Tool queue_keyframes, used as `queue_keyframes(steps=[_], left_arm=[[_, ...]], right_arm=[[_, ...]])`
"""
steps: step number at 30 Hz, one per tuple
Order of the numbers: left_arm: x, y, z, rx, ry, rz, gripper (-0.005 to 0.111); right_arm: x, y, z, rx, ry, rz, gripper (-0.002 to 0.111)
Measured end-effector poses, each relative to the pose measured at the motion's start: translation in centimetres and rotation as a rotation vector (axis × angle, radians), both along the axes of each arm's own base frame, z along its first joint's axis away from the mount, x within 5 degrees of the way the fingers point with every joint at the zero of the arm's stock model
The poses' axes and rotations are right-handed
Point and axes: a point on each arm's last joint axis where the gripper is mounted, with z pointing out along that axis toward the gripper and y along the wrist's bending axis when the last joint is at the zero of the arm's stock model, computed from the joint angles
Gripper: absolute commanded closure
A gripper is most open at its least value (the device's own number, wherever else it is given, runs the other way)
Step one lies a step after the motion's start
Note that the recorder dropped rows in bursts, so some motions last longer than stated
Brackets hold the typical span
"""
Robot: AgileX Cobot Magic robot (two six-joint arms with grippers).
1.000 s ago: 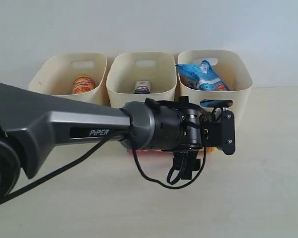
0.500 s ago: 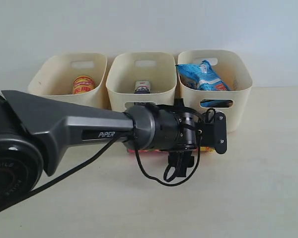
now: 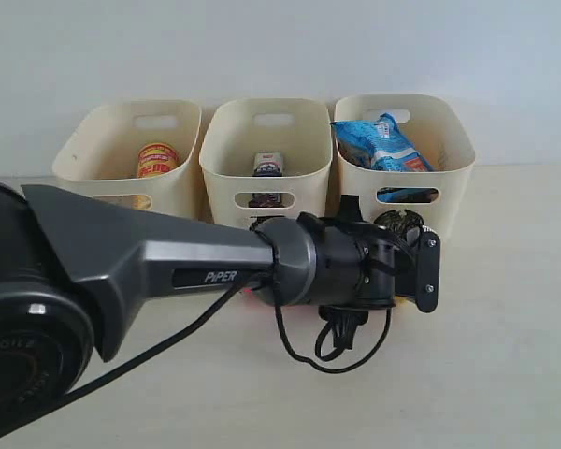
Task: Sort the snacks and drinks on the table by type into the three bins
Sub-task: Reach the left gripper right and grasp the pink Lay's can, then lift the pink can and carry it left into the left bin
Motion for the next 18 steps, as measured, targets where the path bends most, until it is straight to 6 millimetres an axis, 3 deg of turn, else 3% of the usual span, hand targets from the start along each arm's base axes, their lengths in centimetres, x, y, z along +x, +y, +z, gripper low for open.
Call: queue_keyframes(steps=[10,18], left_arm=[[-2.2,-1.0,4.5,-0.017,-0.054,0.006,0.103],[-4.8,0.3,10.5,-0.109,0.062,0.148,0.103]], right_arm=[[0.0,0.0,0.0,0.0,-0.002,0.0,0.108],[0.0,0.0,0.0,0.0,-0.002,0.0,0.108]])
